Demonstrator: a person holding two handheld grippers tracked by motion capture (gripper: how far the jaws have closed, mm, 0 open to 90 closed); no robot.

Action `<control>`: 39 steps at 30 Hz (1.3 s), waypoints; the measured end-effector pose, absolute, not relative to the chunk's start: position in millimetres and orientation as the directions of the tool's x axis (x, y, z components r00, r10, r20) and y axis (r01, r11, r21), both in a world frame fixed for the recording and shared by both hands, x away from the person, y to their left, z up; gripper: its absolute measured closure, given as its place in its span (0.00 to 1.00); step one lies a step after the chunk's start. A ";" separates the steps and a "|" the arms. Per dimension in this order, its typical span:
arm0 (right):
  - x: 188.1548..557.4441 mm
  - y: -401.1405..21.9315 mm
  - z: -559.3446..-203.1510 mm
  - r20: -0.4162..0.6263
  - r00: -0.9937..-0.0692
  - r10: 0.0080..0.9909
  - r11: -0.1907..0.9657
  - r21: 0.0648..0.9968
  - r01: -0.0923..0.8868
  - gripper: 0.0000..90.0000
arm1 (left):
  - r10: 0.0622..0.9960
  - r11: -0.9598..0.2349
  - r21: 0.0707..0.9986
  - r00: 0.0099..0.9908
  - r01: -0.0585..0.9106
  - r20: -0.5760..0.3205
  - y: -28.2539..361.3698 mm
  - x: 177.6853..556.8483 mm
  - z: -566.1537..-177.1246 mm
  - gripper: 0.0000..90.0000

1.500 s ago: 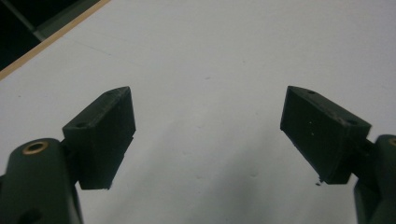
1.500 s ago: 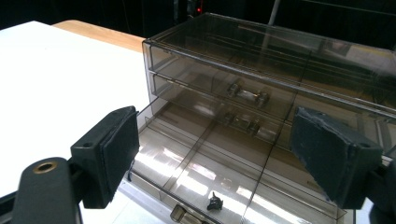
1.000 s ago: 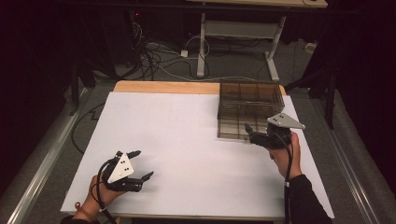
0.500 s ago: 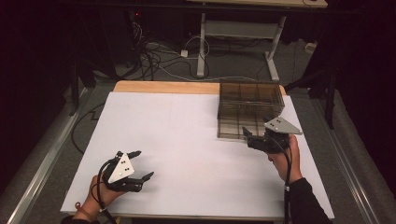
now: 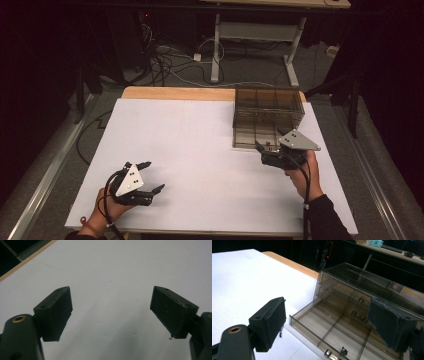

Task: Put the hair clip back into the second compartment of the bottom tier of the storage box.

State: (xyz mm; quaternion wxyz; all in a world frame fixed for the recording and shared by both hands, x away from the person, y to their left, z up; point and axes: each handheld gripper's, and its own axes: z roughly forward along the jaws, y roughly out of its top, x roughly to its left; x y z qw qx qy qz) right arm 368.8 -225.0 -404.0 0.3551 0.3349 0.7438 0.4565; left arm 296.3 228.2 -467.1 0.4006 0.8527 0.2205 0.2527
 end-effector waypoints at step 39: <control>329.9 -221.8 -407.9 -0.289 -0.567 0.772 0.424 0.898 0.119 0.18 | 0.570 -0.586 0.793 0.781 0.168 0.256 227.1 295.1 -467.0 0.19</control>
